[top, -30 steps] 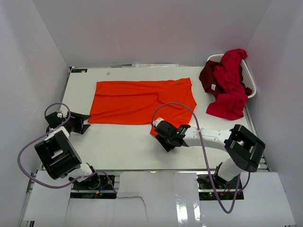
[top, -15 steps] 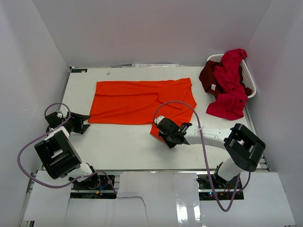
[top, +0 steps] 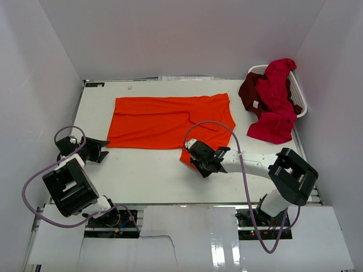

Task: Fold and stack the t-shirts
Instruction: Grap the side of the flattened tshirt closest away from the robot with both arms

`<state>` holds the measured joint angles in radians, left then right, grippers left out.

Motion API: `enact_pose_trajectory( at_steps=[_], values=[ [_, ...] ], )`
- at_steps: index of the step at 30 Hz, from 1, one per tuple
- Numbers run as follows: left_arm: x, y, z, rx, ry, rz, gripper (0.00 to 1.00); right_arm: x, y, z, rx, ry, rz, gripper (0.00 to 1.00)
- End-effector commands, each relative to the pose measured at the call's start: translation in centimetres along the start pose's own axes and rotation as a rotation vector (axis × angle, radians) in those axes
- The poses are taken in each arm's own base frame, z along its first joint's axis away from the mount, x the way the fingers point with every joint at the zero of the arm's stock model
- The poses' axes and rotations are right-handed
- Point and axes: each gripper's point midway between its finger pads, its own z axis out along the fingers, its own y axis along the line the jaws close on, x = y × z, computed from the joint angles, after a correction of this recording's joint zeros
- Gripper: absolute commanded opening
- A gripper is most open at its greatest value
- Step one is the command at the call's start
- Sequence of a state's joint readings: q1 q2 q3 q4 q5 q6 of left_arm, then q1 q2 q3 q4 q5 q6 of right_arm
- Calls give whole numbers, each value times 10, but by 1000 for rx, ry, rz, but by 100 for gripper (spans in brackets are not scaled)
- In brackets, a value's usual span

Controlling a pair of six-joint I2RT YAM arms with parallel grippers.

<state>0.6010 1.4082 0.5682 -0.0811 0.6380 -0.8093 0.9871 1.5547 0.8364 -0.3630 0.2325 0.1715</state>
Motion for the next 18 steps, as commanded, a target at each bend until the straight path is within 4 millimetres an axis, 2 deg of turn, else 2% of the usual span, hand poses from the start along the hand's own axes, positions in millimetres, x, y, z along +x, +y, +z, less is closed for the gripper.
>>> enact_pose_trajectory(
  at_steps=[1,7,10,18],
  values=[
    [-2,-1,-4,8,-28,11,63,9,2,-1,-22,43,-10,27],
    [-15,13,4,-55,-74,11,61,5,3,-2,-31,29,-9,28],
    [-22,12,6,-60,-103,7,58,4,3,-3,-31,28,-10,28],
    [-45,13,1,-105,-232,-6,58,1,3,-3,-32,19,-15,28]
  ],
)
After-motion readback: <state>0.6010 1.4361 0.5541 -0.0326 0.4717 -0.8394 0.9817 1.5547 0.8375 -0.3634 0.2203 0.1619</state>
